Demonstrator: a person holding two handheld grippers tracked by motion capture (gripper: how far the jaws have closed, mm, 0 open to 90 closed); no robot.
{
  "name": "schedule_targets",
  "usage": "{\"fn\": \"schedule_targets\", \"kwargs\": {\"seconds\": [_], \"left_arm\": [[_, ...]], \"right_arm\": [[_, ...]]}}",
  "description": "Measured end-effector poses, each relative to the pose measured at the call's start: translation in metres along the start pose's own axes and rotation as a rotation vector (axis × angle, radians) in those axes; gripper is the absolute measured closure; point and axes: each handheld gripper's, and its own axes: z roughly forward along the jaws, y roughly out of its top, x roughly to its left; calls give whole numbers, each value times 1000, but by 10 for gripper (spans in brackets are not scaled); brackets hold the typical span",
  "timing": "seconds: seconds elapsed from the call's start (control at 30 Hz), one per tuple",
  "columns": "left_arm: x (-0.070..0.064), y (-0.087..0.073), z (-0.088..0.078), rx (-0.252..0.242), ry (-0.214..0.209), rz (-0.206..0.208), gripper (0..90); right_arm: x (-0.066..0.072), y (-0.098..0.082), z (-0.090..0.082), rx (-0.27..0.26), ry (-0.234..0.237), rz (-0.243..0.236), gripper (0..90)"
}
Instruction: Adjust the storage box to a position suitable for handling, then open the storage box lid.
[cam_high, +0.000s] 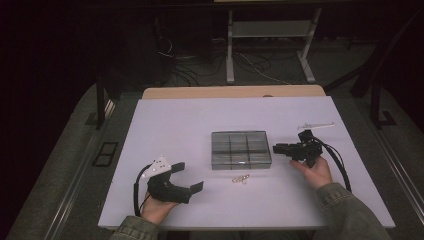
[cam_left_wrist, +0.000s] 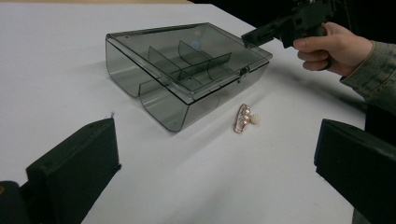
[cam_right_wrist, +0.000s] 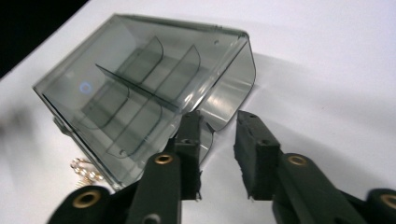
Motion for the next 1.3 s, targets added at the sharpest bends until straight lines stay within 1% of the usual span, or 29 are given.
{"fn": "schedule_targets", "kwargs": {"seconds": [0.23,0.27,0.37,0.4,0.43,0.57,0.67,0.77,0.8,0.9,0.93,1.0,1.03,1.07,1.13,1.2,1.3], "left_arm": [[0,0,-1,-3,0,-2,0],[0,0,-1,-2,0,-2,0],[0,0,-1,-2,0,-2,0],[0,0,-1,-2,0,-2,0],[0,0,-1,-2,-1,-3,0],[0,0,-1,-4,1,-4,0],[0,0,-1,-6,2,-5,0],[0,0,-1,-6,2,-3,0],[0,0,-1,-6,2,-2,0],[0,0,-1,-9,3,-5,0],[0,0,-1,-10,3,-6,0],[1,0,-1,-10,2,-4,0],[1,0,-1,-10,2,-4,0],[1,0,-1,-11,2,-4,0],[1,0,-1,-10,1,-3,0],[1,0,-1,-9,1,-3,0],[1,0,-1,-10,1,-3,0]], "right_arm": [[9,2,-18,-66,17,-9,584],[10,2,-20,-71,18,-21,572],[14,1,-25,-77,19,-30,550],[18,1,-29,-80,22,-43,522],[18,1,-29,-80,22,-43,522],[26,-1,-34,-80,23,-66,449],[32,-2,-37,-86,14,-91,391],[37,-4,-40,-98,28,-108,343],[41,-6,-40,-97,38,-118,289],[46,-9,-38,-72,44,-134,209],[48,-10,-38,-56,40,-141,180],[49,-10,-37,-47,38,-147,171],[51,-12,-35,-26,52,-154,120],[51,-12,-35,-26,52,-154,120],[52,-15,-33,-6,78,-152,119],[53,-16,-32,3,81,-155,118],[54,-18,-30,23,83,-175,118]]}}
